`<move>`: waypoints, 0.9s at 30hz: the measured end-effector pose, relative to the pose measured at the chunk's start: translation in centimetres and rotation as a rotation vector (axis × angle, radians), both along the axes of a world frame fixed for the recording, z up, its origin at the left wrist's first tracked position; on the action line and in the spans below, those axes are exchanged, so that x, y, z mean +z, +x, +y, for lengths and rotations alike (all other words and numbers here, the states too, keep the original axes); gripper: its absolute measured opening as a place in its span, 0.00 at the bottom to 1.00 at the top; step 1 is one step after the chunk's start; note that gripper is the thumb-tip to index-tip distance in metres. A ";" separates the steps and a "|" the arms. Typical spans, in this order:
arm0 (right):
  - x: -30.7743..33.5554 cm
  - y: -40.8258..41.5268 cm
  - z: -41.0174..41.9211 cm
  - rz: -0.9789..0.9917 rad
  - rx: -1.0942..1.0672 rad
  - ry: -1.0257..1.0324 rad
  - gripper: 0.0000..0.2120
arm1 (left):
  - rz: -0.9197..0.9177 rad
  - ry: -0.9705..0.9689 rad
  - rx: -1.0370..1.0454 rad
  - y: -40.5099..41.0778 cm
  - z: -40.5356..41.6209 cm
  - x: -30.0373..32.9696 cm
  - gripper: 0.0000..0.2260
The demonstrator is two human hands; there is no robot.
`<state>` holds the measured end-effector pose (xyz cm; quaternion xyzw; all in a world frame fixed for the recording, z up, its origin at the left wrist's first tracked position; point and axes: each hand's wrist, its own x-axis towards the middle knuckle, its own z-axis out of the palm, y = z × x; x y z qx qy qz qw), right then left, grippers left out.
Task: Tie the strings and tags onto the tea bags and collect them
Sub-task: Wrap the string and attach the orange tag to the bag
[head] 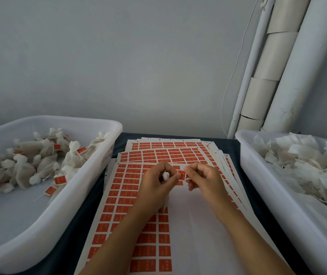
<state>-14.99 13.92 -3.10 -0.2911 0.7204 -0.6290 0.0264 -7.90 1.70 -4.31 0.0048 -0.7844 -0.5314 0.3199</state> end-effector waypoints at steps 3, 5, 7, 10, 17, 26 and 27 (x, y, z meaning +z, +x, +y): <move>-0.2 0.2 -0.1 -0.045 0.015 -0.007 0.06 | -0.005 0.015 0.020 0.0 -0.1 0.0 0.06; -0.1 0.3 -0.1 -0.122 0.047 -0.043 0.10 | -0.011 0.022 0.029 0.0 -0.1 0.1 0.06; 0.1 0.4 -0.2 -0.146 0.068 -0.045 0.10 | -0.015 0.024 0.033 0.0 -0.1 0.1 0.06; 0.0 0.3 -0.3 -0.025 0.052 0.034 0.03 | -0.014 0.005 0.038 0.0 -0.3 0.1 0.06; -0.3 0.3 -0.3 0.097 0.007 0.034 0.05 | -0.018 -0.081 0.086 0.0 -0.4 0.2 0.08; -0.3 0.5 -0.2 0.172 0.007 0.007 0.06 | -0.048 0.076 0.178 -0.1 0.0 0.5 0.19; -0.3 0.4 -0.2 0.179 0.008 0.006 0.06 | -0.044 0.029 0.150 0.0 -0.1 0.5 0.15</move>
